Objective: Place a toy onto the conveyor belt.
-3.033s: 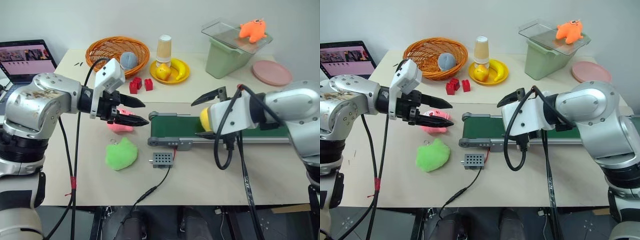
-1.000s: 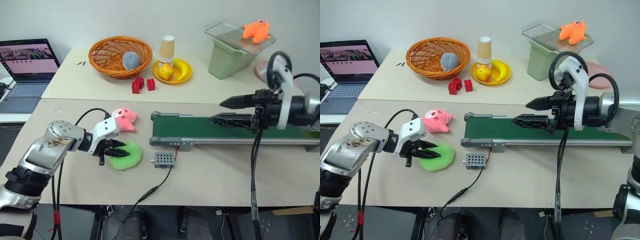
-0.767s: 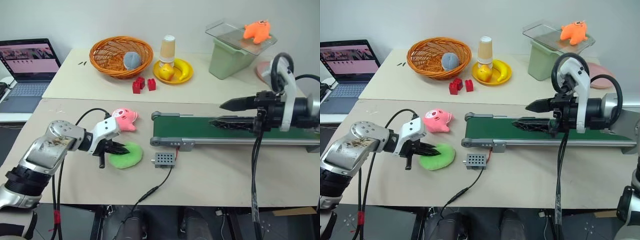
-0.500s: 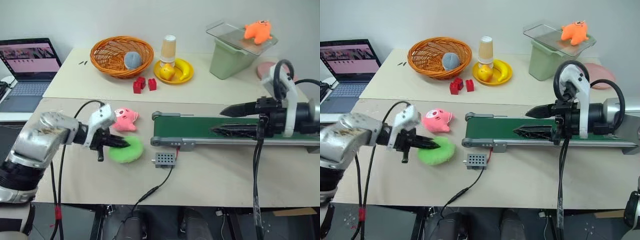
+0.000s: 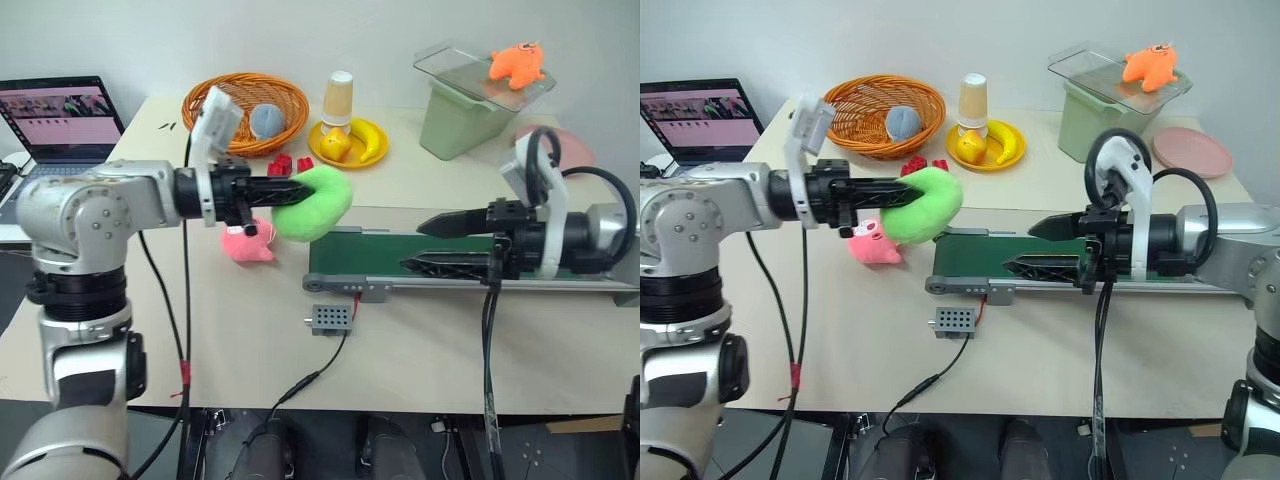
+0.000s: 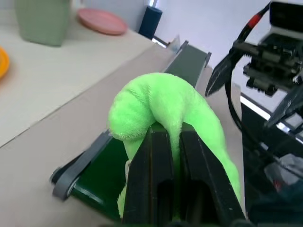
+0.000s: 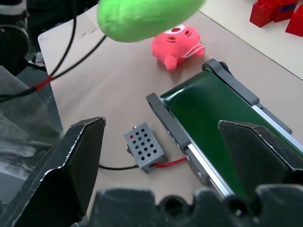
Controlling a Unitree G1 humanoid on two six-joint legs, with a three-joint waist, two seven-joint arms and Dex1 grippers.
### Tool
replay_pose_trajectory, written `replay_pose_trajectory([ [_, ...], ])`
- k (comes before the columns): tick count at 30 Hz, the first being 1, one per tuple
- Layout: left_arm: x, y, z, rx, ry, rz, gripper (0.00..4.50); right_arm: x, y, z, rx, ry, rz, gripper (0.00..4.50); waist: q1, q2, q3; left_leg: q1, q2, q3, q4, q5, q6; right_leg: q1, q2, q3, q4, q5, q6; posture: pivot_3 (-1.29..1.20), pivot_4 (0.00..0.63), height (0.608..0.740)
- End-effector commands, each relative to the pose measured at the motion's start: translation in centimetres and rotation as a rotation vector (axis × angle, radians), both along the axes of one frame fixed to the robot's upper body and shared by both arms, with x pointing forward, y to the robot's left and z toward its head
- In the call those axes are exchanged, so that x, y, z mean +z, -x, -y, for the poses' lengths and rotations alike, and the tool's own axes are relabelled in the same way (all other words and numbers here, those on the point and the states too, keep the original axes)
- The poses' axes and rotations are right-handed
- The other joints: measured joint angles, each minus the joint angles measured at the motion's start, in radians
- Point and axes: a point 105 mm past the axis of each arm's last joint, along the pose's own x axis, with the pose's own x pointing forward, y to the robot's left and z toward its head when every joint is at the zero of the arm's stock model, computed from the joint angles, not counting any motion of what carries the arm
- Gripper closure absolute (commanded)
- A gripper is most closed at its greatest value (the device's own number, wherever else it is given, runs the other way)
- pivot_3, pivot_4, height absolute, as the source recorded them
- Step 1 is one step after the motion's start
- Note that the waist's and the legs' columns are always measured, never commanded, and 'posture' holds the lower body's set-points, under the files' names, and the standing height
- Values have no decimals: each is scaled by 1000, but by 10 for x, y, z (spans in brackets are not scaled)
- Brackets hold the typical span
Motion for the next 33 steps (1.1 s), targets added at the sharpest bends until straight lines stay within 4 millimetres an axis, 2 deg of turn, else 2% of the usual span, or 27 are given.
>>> replay_pose_trajectory([
  [1,7,-11,11,81,56,35,4487,12,2,2,-31,-36,47,0,0,0,0,0,0,0,0,0,0,0,0,0,0,0,0,0,150,734],
  [9,-5,-16,33,125,95,31,4487,13,-4,-1,-88,-114,39,0,-1,0,0,3,0,-1,0,0,0,4,0,-1,-1,0,0,0,150,734],
  [14,-12,-21,45,150,135,22,4487,6,-22,-8,-191,-239,-15,0,-1,0,0,6,0,-1,0,0,0,7,0,-1,-1,0,0,0,150,734],
  [20,-13,-25,48,169,153,26,4487,-8,-45,-20,-361,-378,-93,0,-1,0,0,6,0,-1,0,0,0,8,0,-1,-1,0,0,0,150,734],
  [32,-13,-25,51,181,174,26,4487,-13,-53,-31,-429,-427,-143,0,-4,0,0,5,0,-1,0,0,1,8,0,-1,-2,0,0,0,150,734],
  [33,-13,-25,52,182,174,26,4500,-12,-53,-32,-428,-429,-144,254,-4,0,0,5,0,-1,0,0,1,8,0,-1,-2,0,0,0,150,734],
])
